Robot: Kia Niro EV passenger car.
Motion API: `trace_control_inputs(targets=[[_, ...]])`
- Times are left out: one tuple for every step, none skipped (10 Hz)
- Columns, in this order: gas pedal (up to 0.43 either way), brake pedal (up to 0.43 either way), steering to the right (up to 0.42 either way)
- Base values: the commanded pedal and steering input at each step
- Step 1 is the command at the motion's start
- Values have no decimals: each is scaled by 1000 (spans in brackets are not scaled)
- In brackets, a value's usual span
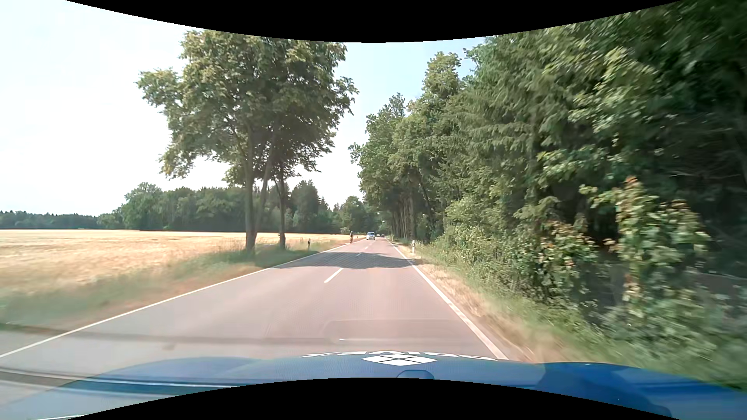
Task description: Follow the waypoints while adhering to traffic rules and regulations
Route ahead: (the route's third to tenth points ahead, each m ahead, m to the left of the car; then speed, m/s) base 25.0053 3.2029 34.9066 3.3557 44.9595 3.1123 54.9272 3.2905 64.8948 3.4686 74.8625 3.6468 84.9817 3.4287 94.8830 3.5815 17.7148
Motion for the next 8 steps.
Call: trace_control_inputs(targets=[[197, 0, 1], [197, 0, 1], [197, 0, 0], [197, 0, -1], [197, 0, -3], [197, 0, -3], [197, 0, -2], [197, 0, 0]])
